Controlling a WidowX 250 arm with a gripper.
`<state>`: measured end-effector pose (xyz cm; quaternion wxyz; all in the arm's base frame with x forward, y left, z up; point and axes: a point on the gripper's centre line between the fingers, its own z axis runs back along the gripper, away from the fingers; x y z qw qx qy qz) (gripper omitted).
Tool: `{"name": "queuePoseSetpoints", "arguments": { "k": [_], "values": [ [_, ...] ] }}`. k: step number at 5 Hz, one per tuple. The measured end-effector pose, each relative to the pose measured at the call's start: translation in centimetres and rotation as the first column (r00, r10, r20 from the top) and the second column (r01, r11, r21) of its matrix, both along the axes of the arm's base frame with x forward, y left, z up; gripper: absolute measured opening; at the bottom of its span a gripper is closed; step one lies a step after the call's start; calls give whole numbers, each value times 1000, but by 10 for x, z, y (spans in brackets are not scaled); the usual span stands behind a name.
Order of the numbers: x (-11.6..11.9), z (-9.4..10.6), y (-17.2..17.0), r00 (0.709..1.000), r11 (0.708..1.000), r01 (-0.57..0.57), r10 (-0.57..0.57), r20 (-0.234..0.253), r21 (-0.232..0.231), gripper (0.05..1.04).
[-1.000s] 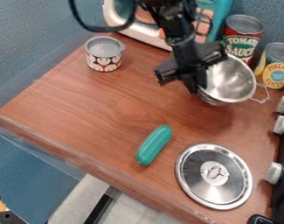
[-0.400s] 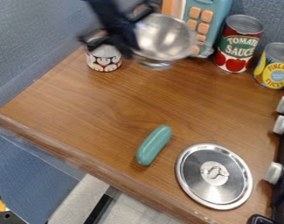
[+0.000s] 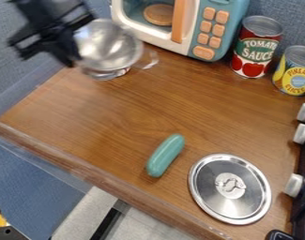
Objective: Move the silver colander to the bottom left of the table
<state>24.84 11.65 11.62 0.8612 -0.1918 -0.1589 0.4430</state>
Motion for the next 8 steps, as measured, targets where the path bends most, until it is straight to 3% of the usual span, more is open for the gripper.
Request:
{"name": "queuePoseSetpoints", "arguments": {
  "k": [2, 3, 4, 5, 6, 8],
  "values": [
    [-40, -28, 39, 999, 999, -30, 30, -29, -28, 74],
    [-52, -53, 44, 996, 1000, -16, 16, -87, 2, 74],
    [-54, -64, 43, 993, 1000, -3, 6, -117, 22, 74],
    [-51, -72, 35, 991, 1000, 23, -23, -131, -1, 93],
    [-48, -75, 28, 986, 999, 43, -43, -163, -6, 263],
    [-45, -68, 16, 980, 996, 77, -82, -181, -35, 855]
  ]
}}
